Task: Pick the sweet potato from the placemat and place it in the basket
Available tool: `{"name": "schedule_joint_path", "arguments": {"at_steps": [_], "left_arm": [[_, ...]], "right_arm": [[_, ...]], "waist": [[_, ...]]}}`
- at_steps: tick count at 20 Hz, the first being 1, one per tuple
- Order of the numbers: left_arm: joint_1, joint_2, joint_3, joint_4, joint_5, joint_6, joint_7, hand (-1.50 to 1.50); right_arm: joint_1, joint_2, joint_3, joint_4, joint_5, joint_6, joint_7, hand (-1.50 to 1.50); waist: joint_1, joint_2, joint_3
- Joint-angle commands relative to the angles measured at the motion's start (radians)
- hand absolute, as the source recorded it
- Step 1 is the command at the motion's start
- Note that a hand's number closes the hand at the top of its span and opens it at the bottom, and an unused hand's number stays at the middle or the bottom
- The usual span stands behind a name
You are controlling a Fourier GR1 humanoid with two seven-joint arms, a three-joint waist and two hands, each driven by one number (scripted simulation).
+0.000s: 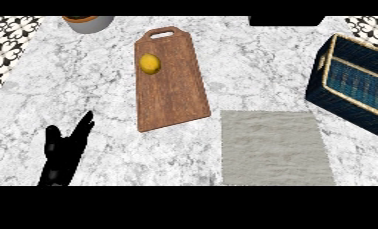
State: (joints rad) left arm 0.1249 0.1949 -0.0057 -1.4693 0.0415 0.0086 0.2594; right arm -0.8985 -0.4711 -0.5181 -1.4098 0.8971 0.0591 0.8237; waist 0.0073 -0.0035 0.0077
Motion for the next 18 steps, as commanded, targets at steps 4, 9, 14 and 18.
{"name": "schedule_joint_path", "arguments": {"at_steps": [4,9,14,18], "left_arm": [[0.006,-0.011,-0.006,0.007,0.005,-0.008,0.064,0.0],[0.04,-0.024,-0.005,0.038,-0.011,-0.017,-0.001,0.0],[0.0,0.018,0.042,0.063,0.014,-0.041,0.02,0.0],[0.029,-0.038,0.005,0.075,-0.019,-0.009,-0.005,0.0]], "right_arm": [[0.111,0.027,-0.12,0.069,-0.15,-0.165,-0.163,1.5],[0.134,0.002,-0.136,0.175,-0.195,-0.222,-0.227,1.5],[0.236,-0.089,-0.128,0.191,-0.064,-0.245,-0.173,1.5],[0.287,-0.113,-0.087,0.228,-0.105,-0.15,-0.247,1.5]], "waist": [[-0.004,0.005,-0.007],[0.0,0.005,-0.007],[-0.012,0.006,-0.008],[-0.006,0.005,-0.008]]}}
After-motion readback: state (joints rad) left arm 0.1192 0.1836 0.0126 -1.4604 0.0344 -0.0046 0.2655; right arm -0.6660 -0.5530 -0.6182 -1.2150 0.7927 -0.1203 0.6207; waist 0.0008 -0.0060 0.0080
